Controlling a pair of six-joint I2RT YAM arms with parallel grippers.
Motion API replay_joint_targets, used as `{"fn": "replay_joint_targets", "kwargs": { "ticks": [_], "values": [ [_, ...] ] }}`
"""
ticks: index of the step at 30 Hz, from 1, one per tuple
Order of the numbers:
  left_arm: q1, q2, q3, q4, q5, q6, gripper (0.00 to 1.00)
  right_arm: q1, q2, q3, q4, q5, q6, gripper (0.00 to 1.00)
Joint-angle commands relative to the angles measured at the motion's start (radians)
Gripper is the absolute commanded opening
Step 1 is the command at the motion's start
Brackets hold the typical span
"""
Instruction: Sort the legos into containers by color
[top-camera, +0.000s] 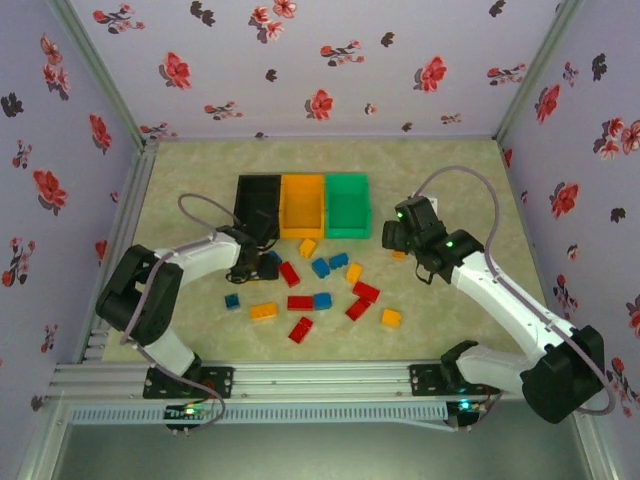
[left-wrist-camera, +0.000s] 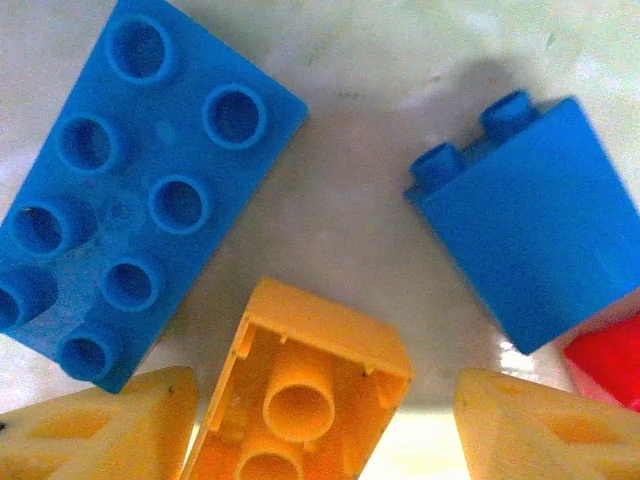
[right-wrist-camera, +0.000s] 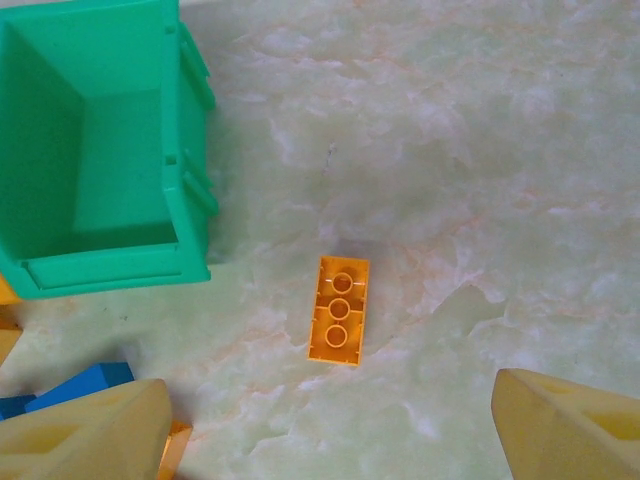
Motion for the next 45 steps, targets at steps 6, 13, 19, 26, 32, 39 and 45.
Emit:
{"fn": "replay_joint_targets", "kwargs": {
  "ticks": [6,13,19,26,32,39,45],
  "values": [
    [-0.003,0.032,0.040,0.022,-0.040,0.026,0.61,0.009,-0.013,0.020,-0.041,0.033,0.000,0.83],
    [-0.003,0.014,0.019,0.020,-0.040,0.018,0.47,0.009,-0.014,0.026,-0.046,0.034,0.000,0.83],
    [-0.003,-0.032,0.016,-0.014,-0.040,0.012,0.37,0.012,-0.014,0.023,-0.043,0.026,0.001,0.82],
    [0.003,-0.122,0.062,-0.072,-0.040,0.024,0.32,0.018,-0.018,0.019,-0.048,0.026,0.000,0.81],
    [0.041,-0.139,0.160,-0.119,-0.045,0.066,0.30,0.021,-0.024,0.014,-0.052,0.030,0.003,0.80],
    [0.120,-0.039,0.320,-0.103,-0.033,0.152,0.29,0.025,-0.032,0.007,-0.056,0.035,0.009,0.80],
    [0.194,0.115,0.496,-0.091,0.021,0.217,0.28,0.029,-0.054,-0.010,-0.067,0.038,0.018,0.80]
  ]
}}
